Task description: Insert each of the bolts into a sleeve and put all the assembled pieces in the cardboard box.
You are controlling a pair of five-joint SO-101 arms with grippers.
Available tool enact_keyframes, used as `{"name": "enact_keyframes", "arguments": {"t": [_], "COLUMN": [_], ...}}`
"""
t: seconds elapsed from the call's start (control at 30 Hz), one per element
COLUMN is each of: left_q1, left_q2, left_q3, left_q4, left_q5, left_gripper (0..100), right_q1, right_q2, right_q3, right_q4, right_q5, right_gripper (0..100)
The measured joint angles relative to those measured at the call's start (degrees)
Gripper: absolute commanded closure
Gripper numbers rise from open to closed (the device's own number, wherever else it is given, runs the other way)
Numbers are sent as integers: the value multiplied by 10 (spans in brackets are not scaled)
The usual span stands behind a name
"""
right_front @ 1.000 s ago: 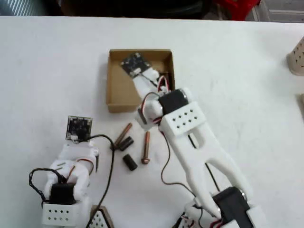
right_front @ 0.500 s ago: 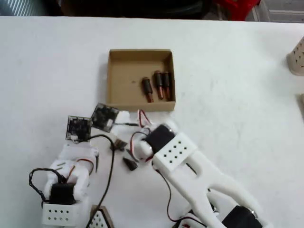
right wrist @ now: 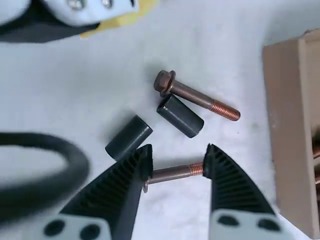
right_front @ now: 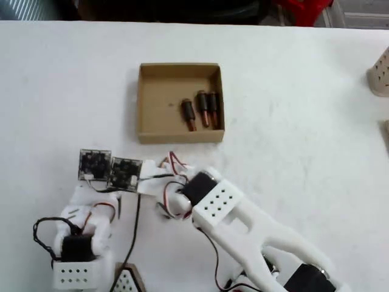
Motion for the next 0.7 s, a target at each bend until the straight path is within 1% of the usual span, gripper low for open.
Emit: {"name": "enact_keyframes", "arguments": {"t": [0.13, 0.47, 0.6, 0.7], "left_q1": [-56, -200, -216, -219], "left_q2": [0, 0, 0, 0], "left_q3": [0, 0, 0, 0], "left_q4": [-8, -2, -1, -1], "left_q5": [-16, -8, -4, -2], "left_gripper": [976, 976, 976, 976], "right_q1": [-3, -3, -2, -3], "right_q2": [0, 0, 5, 43], "right_q3": [13, 14, 14, 14], "right_q4": [-28, -44, -65, -89], "right_q5": [3, 4, 4, 4], "right_gripper": [847, 847, 847, 847]}}
